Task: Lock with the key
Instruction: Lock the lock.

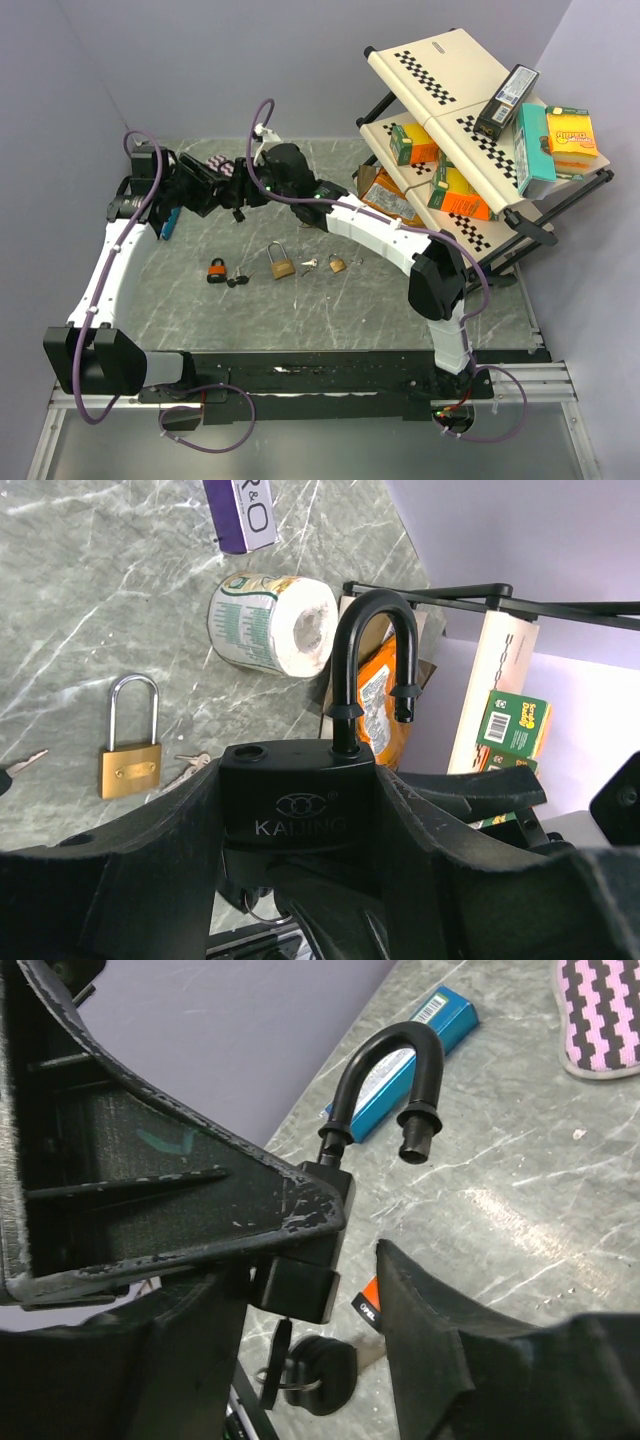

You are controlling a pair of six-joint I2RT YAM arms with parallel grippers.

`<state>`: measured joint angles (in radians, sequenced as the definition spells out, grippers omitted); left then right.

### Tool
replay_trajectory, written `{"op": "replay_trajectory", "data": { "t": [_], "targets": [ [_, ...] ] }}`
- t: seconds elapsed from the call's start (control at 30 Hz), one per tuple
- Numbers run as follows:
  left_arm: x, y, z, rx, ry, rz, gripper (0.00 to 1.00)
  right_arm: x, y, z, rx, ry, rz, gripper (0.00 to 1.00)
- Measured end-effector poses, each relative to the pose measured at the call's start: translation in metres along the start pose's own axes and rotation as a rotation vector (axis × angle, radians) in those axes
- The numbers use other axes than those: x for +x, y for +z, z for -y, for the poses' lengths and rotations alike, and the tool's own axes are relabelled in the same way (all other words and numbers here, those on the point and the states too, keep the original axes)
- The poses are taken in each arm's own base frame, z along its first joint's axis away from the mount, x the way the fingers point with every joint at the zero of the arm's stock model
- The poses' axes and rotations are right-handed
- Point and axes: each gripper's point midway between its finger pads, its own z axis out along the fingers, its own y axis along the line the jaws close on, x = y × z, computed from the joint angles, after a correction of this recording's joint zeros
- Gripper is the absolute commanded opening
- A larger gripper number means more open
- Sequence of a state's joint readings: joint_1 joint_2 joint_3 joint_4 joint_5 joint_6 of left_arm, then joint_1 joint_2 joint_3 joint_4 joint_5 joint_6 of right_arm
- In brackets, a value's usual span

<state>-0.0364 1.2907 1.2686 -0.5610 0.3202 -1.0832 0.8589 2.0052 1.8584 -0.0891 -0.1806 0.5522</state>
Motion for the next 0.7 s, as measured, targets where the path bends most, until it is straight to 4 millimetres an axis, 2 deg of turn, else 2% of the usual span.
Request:
{"op": "replay_trajectory", "data": {
  "t": [0.03,0.1,0.2,0.27,0.3,0.43,0.47,0.5,0.7],
  "targets": [
    [0.0,0.001,0.0,0.001,-0.004,0.0,0.01,0.0,0.0,0.0,0.002,0.002,0.002,0.49],
    [0.001,0.003,-0.002,0.003,-0.017,-0.002,0.01,0.001,0.0,-0.001,0.004,0.006,0.001,0.45],
    [0.003,0.005,-0.004,0.002,-0.036,-0.007,0.01,0.002,0.001,-0.001,0.01,0.008,0.001,0.28],
    [0.003,0.006,-0.005,0.0,-0.041,-0.004,0.01,0.004,0.002,0.001,0.019,0.025,-0.001,0.02],
    [0.002,0.006,-0.006,-0.001,-0.042,-0.001,0.02,0.004,0.003,0.001,0.019,0.024,-0.001,0.0],
    [0.003,0.008,-0.009,-0.009,-0.057,-0.001,0.16,0.006,0.003,0.003,0.024,0.025,-0.007,0.0],
    [0.004,0.008,-0.01,-0.01,-0.06,-0.002,0.22,0.007,0.003,0.003,0.025,0.026,-0.009,0.0],
    [0.004,0.008,-0.01,-0.011,-0.062,-0.002,0.33,0.007,0.003,0.003,0.026,0.027,-0.011,0.0],
    [0.004,0.008,-0.015,-0.02,-0.072,-0.003,0.51,0.012,0.003,0.003,0.012,0.03,-0.029,0.0]
  ]
}}
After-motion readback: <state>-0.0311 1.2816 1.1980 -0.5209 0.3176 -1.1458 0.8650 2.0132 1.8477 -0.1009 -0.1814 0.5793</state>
